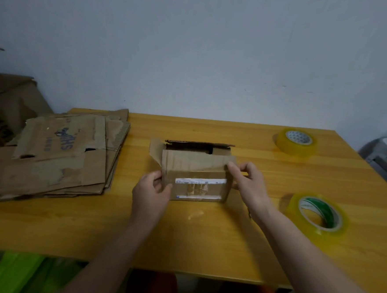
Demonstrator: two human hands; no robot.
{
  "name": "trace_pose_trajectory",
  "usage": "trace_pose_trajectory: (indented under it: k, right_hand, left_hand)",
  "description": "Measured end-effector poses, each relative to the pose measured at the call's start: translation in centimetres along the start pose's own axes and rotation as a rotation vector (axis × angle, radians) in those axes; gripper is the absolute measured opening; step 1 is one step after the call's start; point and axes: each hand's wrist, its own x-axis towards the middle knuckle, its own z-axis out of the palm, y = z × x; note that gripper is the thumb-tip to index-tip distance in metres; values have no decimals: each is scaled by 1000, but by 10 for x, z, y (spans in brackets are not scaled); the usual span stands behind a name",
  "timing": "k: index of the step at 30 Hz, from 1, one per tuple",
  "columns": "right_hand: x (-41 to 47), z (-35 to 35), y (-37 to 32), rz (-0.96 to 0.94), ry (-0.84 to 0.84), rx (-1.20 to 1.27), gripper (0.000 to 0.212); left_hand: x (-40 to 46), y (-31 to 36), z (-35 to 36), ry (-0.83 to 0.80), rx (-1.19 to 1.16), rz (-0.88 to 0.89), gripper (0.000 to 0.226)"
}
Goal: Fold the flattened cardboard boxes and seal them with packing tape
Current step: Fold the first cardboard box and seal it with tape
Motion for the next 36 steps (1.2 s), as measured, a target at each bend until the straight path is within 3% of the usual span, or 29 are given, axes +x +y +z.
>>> trace_pose_trajectory:
  k: [3,5,8,10,12,15,20,22,25,26,31,36]
  right_hand:
    - [1,-3,-1,-54,8,-16,13]
    - [2,-6,-1,-73,-51,1,16]
    - [1,-10,-2,-129,-55,47,22]
    - [0,-12,0,-204,-27,30,32]
    - [-2,-13,1,-253,-13,-33,37]
    - [-6,-12,1,-286,-23,-118,38]
    - [1,-11,-28,-91,-21,-253,19]
    - [13,-3,-40,-20,15,-361,29]
    - [34,19,-49,110,111,-619,67]
    - [39,24,-51,149,124,-657,70]
    - [44,14,-59,170,52,-646,24]
    - [41,-19,-48,174,31,-128,19]
  left_hand:
    - [-1,-2,2,-57,-21,-18,38]
    - [-1,0,0,-70,-18,-49,28]
    - [5,11,-9,-106,-187,-213,74]
    - [13,19,-15,-113,-240,-332,83]
    - [22,23,-19,-96,-172,-396,63]
    - [31,31,-20,-91,-13,-342,23]
    - [44,40,-15,-108,158,-238,17]
    - [47,43,-13,-117,160,-217,17]
    - [44,51,-8,-119,182,-173,15]
    - [43,51,-7,-123,203,-166,15]
    - [44,41,-5,-142,146,-174,15]
    - [54,43,-9,-126,-51,-214,10]
